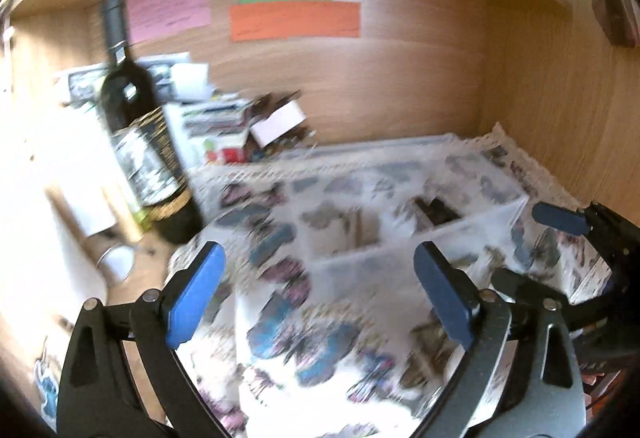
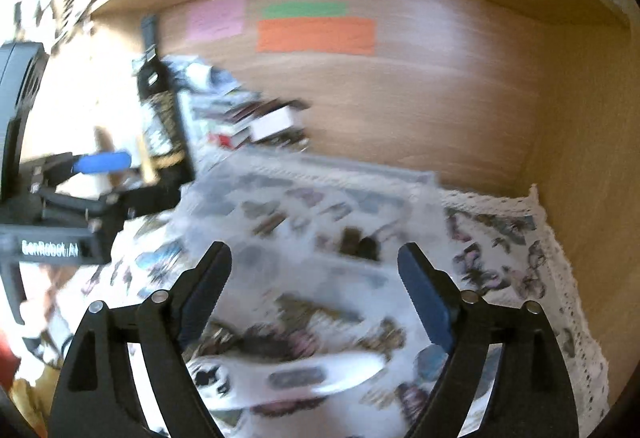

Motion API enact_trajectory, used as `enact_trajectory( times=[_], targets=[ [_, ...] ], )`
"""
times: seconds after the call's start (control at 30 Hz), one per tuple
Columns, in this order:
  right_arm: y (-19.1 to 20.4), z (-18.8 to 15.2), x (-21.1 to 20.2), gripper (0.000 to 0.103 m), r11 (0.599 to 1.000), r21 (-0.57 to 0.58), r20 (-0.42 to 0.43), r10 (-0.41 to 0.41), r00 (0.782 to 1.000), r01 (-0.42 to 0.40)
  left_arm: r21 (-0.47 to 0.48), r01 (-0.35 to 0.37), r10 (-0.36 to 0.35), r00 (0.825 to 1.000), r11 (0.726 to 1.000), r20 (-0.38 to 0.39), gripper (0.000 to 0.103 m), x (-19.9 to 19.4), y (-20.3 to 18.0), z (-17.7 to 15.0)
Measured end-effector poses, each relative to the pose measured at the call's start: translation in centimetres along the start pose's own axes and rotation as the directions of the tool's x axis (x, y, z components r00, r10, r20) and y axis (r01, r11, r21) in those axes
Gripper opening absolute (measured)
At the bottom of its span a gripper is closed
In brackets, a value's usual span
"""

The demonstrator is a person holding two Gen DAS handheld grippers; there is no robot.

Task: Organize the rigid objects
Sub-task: 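Grasp the key ring with the left gripper while the right gripper grasps the white handheld device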

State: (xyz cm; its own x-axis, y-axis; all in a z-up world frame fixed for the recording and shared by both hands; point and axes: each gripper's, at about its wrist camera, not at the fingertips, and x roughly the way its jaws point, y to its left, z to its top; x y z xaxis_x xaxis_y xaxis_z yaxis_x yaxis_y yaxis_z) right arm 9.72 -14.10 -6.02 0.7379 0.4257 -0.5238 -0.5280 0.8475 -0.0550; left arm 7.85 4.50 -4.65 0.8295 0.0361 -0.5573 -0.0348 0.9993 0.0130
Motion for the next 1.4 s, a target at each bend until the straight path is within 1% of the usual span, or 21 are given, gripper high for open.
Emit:
enact_trajectory(
  times=[0.13,0.2,0.33,0.43,0.5,0.67,0.9,1.0,1.03,1.1,1.13,1.2,1.23,1.27,1.3,1.33,1.37,1.4],
  targets=[
    [3.0,-2.1,1.4,0.084,0.998,-0.054,-0.064,0.036,0.997,-0.039,-0.018,-0.023,0.023,0.999,1.0,-0.035,0.096,-0.3,1.4,-2.5],
    [4.0,-3.0,2.2,0.084,0.996,-0.069,-0.099,0.049,0.994,-0.056,-0.025,-0.02,0.018,0.998,0.999,-0.064,0.096,-0.3,1.7,-3.6],
    [4.5,-4.4,3.1,0.082,0.996,-0.074,-0.143,0.038,0.989,-0.049,-0.018,-0.002,0.0,0.994,1.0,-0.109,0.096,-0.1,1.4,-5.5],
    [3.7,-5.1,3.1,0.082,0.999,-0.044,-0.161,0.013,0.987,-0.02,0.005,0.014,-0.013,0.992,1.0,-0.129,0.096,0.0,0.4,-6.6],
    [2.8,-5.6,2.6,0.082,1.0,-0.013,-0.168,0.015,0.986,-0.018,0.016,0.035,-0.033,0.99,0.999,-0.138,0.096,0.2,-0.3,-6.9],
    [0.5,-7.2,0.8,0.081,0.998,0.043,-0.177,-0.03,0.984,0.039,0.055,0.091,-0.082,0.985,0.994,-0.149,0.096,0.4,-3.0,-7.8],
    [-2.6,-9.1,-1.9,0.079,0.986,0.142,-0.175,-0.064,0.983,0.089,0.115,0.145,-0.125,0.978,0.983,-0.167,0.096,0.9,-6.3,-8.6],
    [-3.2,-9.5,-2.4,0.071,0.981,0.169,-0.172,-0.062,0.983,0.092,0.129,0.165,-0.142,0.975,0.978,-0.17,0.096,1.2,-7.5,-8.7],
    [-3.2,-9.5,-2.3,0.069,0.981,0.174,-0.171,-0.059,0.983,0.089,0.133,0.17,-0.147,0.975,0.976,-0.168,0.094,1.3,-7.8,-8.8],
    [-3.1,-9.6,-2.0,0.065,0.98,0.183,-0.167,-0.049,0.985,0.08,0.143,0.179,-0.154,0.973,0.973,-0.17,0.083,1.5,-8.2,-8.8],
    [-3.0,-9.6,-1.7,0.063,0.98,0.187,-0.167,-0.042,0.985,0.073,0.15,0.185,-0.158,0.972,0.971,-0.173,0.08,1.7,-8.5,-8.8],
    [-2.8,-9.5,-1.0,0.055,0.98,0.192,-0.17,-0.027,0.985,0.06,0.149,0.193,-0.165,0.969,0.97,-0.184,0.075,2.1,-8.6,-9.0],
    [-2.7,-9.6,-0.8,0.053,0.979,0.196,-0.172,-0.022,0.985,0.056,0.145,0.199,-0.17,0.967,0.969,-0.192,0.072,2.4,-8.7,-9.1],
    [-2.6,-9.6,-0.4,0.049,0.978,0.201,-0.173,-0.019,0.985,0.054,0.138,0.211,-0.18,0.961,0.968,-0.208,0.066,2.7,-8.6,-9.2],
    [-2.5,-9.6,-0.3,0.047,0.978,0.2,-0.167,-0.026,0.986,0.06,0.129,0.221,-0.189,0.957,0.967,-0.218,0.063,2.9,-8.5,-9.4],
    [-2.3,-9.6,-0.3,0.047,0.978,0.197,-0.164,-0.032,0.986,0.065,0.126,0.221,-0.193,0.96,0.967,-0.203,0.061,2.8,-8.3,-9.5],
    [-2.3,-9.6,-0.4,0.047,0.979,0.194,-0.16,-0.038,0.986,0.069,0.129,0.219,-0.191,0.961,0.967,-0.2,0.058,2.7,-8.3,-9.6],
    [-2.2,-9.7,-0.4,0.046,0.979,0.191,-0.156,-0.042,0.987,0.072,0.132,0.219,-0.191,0.962,0.967,-0.197,0.051,2.6,-8.2,-9.6]
  ],
)
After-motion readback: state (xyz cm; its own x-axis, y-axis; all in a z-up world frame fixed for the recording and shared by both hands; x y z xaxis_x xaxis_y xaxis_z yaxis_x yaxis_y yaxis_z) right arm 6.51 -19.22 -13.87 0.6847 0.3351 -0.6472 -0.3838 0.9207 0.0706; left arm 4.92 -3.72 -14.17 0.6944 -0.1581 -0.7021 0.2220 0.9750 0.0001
